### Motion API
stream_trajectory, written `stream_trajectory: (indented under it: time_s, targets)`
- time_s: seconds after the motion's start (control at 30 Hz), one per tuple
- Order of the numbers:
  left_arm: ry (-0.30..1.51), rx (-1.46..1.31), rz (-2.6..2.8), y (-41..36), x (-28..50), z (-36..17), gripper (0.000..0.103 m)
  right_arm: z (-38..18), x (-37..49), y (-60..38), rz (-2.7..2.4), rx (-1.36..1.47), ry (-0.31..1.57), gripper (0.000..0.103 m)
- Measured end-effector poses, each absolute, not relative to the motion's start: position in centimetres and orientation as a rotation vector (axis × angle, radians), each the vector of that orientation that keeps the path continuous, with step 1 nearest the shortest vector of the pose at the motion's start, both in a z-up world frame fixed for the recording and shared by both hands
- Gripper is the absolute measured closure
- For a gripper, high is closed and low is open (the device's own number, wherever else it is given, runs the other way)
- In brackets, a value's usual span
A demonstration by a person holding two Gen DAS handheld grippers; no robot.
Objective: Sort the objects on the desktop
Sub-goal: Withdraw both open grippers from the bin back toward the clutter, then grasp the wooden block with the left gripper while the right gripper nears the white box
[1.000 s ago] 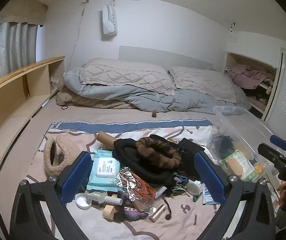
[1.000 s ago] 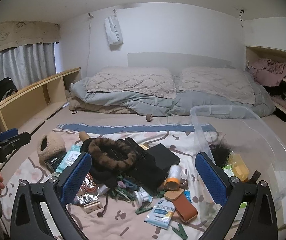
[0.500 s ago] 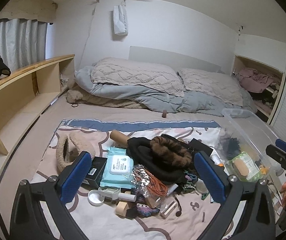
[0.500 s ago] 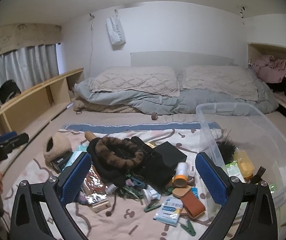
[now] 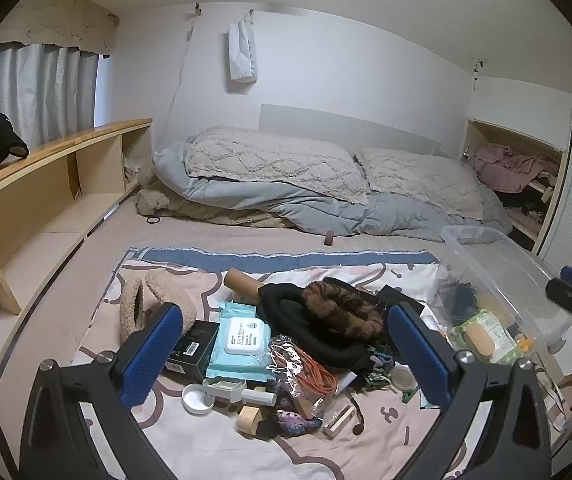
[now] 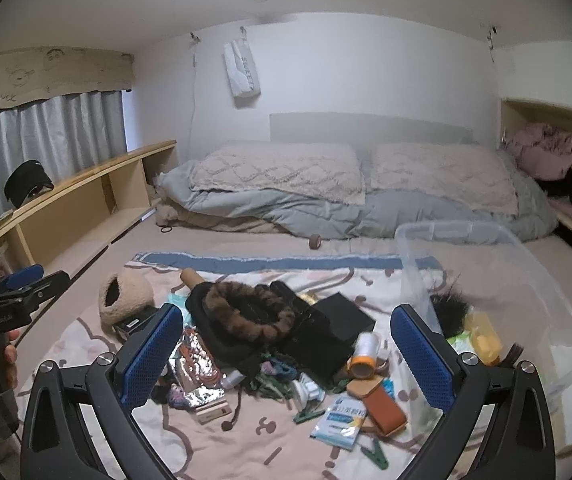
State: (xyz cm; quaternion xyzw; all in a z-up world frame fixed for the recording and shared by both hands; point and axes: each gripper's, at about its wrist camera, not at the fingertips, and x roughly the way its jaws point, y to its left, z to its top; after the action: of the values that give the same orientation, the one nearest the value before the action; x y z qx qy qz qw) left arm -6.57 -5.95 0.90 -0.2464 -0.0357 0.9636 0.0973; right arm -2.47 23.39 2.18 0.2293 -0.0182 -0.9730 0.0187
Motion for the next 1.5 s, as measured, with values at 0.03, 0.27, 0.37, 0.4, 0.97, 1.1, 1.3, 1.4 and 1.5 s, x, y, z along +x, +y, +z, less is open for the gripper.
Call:
stream_trajectory:
  time_s: [0.03,0.27,0.37,0.4,0.97,1.1,1.3,1.4,1.5]
  targets:
    - [-0.107,-0.727,2.855,-6.0,-6.5,0.9,0.0,2.4,-2.4,23.4,-3.024,0.701,-0.05,0.0]
    - [-0.078,-0.704,2.873,-5.6,-6.6,0.9,0.0,2.6,-4.2,23.3,-2.958,0.77,-0.086,0.0]
    - [-0.039,-0.699,2.891,-5.4,-6.7,0.6,0.0,2.3,-5.2,22.8,-2.93,0.775,-0.072,0.0]
    - [-0.023,-0.698,2.897,-5.5,-6.9,0.5,0.0,2.2,-5.5,22.6,-2.932,0.767,-0.05,0.0]
    - [0.107,-1.184,2.826,-8.2,-12.9,-9.7,0.019,-5.3,-7.2,22.9,-2.815,0.985,0.117,0.0]
    - [0.091,-1.352,2.738,-8.8,-14.0,-13.1,0.039,-6.6,-7.7,24.3,-2.8,1.07,0.065,0.0]
    - [0.087,-1.518,2.546,-7.9,-14.8,-18.2,0.045,-7.1,-8.2,25.5,-2.803,1.138,0.012,0.0]
    - [0.154,-1.523,2.527,-7.1,-15.3,-19.8,0.045,-7.0,-8.2,25.5,-2.794,1.146,-0.006,0.0]
    - [0.139,-1.512,2.493,-6.5,-15.8,-20.7,0.045,-6.9,-8.1,25.5,-2.788,1.14,-0.002,0.0]
